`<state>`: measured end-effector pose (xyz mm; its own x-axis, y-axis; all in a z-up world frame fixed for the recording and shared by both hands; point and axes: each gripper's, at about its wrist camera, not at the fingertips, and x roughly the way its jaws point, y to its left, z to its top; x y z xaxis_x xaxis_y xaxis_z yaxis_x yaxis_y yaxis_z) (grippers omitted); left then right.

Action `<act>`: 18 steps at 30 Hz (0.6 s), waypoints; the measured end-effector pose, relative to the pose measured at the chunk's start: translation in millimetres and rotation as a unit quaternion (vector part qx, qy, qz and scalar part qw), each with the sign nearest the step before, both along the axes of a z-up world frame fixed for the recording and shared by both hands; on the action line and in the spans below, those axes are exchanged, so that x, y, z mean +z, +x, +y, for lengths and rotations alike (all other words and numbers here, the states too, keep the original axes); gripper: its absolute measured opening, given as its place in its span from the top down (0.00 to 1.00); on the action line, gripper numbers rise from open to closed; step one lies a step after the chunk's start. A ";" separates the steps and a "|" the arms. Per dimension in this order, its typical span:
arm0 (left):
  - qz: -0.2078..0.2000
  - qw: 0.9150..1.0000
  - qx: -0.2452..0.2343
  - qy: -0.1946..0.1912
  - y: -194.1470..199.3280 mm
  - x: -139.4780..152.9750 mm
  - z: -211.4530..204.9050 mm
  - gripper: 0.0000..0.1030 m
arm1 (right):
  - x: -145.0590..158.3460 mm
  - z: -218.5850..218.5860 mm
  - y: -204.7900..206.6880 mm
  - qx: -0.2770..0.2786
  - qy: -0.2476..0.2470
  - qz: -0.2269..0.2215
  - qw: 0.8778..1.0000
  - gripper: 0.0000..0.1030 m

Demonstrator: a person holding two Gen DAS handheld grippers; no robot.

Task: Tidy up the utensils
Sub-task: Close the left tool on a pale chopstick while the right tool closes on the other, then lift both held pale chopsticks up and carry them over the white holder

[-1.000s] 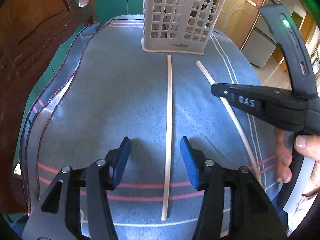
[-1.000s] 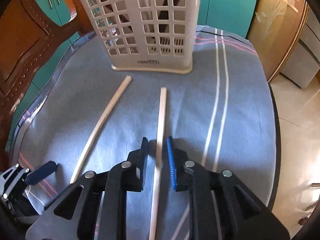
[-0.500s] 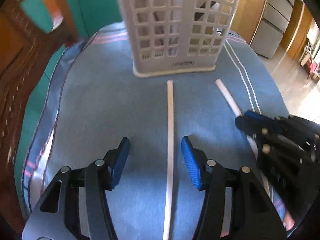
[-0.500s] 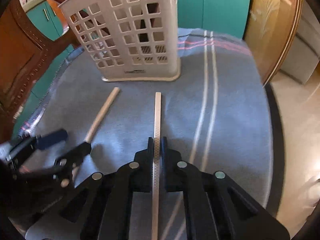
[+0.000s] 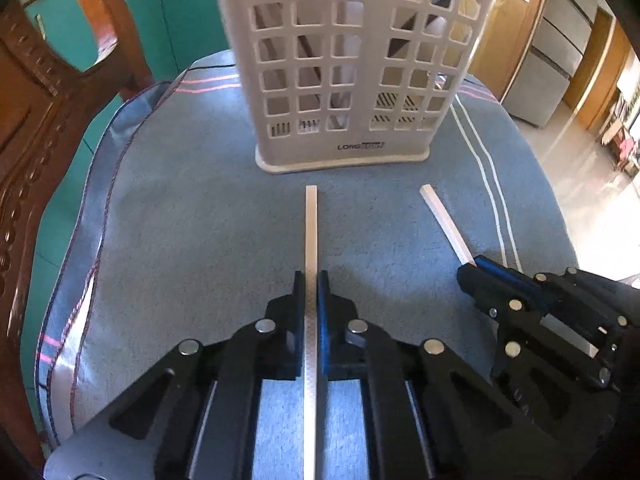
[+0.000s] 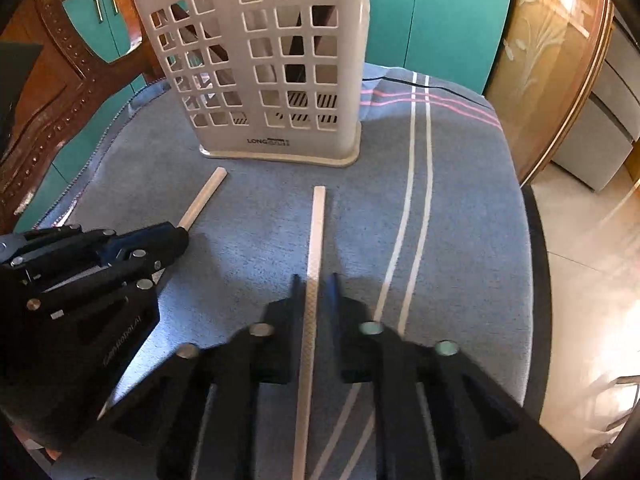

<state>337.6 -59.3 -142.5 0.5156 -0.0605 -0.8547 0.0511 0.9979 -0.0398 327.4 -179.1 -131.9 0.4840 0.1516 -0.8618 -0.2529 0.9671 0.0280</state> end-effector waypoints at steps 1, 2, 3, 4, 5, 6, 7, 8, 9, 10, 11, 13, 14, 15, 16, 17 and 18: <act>-0.003 1.000 0.002 -0.004 -3.3 2.9 2.9 0.93 | 0.1 -0.6 -1.2 -0.001 0.007 0.000 1.000 0.94; -0.008 1.000 0.003 -0.008 -6.4 7.0 5.9 0.93 | 1.2 -1.9 -1.6 -0.002 0.014 0.001 1.000 0.94; -0.015 1.000 0.005 -0.013 -10.7 12.6 9.0 0.93 | 3.9 -5.2 -3.0 -0.005 0.022 -0.001 1.000 0.94; -0.022 1.000 0.006 -0.017 -14.8 19.5 12.8 0.93 | 9.7 -10.4 -4.6 -0.008 0.028 -0.007 1.000 0.94; -0.029 0.999 0.006 -0.020 -19.1 26.0 14.9 0.93 | 15.9 -13.8 -7.5 -0.011 0.034 -0.014 0.999 0.94; -0.043 0.999 0.003 -0.025 -27.3 38.7 18.1 0.93 | 21.5 -19.4 -7.5 -0.013 0.043 -0.021 0.999 0.94; -0.052 0.998 0.001 -0.027 -33.5 46.9 19.2 0.93 | 31.1 -22.8 -12.0 -0.014 0.054 -0.029 0.998 0.94; -0.065 0.997 -0.001 -0.029 -39.4 57.8 21.1 0.93 | 43.9 -28.0 -18.1 -0.015 0.071 -0.041 0.996 0.94; -0.078 0.996 -0.004 -0.032 -46.6 69.9 23.2 0.93 | 56.2 -32.6 -24.3 -0.014 0.085 -0.054 0.995 0.94; -0.096 0.995 -0.007 -0.036 -55.3 85.5 26.0 0.93 | 68.1 -37.4 -31.3 -0.014 0.098 -0.067 0.993 0.94; -0.109 0.993 -0.008 -0.039 -60.8 96.3 26.8 0.93 | 80.8 -43.4 -40.6 -0.015 0.110 -0.082 0.990 0.94; -0.143 0.988 -0.013 -0.047 -75.0 125.8 31.5 0.93 | 108.8 -55.2 -58.9 -0.018 0.134 -0.110 0.985 0.94; -0.160 0.986 -0.015 -0.051 -79.4 140.3 33.5 0.93 | 119.7 -59.6 -63.3 -0.020 0.143 -0.120 0.982 0.94; -0.181 0.982 -0.019 -0.057 -85.3 157.5 35.5 0.93 | 130.3 -63.5 -68.4 -0.022 0.151 -0.130 0.980 0.94; -0.194 0.979 -0.021 -0.061 -86.6 168.1 35.2 0.93 | 141.5 -66.9 -72.1 -0.023 0.158 -0.140 0.977 0.94; -0.214 0.974 -0.024 -0.068 -89.3 182.9 37.5 0.93 | 155.5 -71.3 -74.1 -0.024 0.166 -0.153 0.974 0.94; -0.227 0.971 -0.025 -0.071 -88.7 193.0 38.8 0.93 | 171.0 -73.9 -77.0 -0.024 0.172 -0.170 0.970 0.94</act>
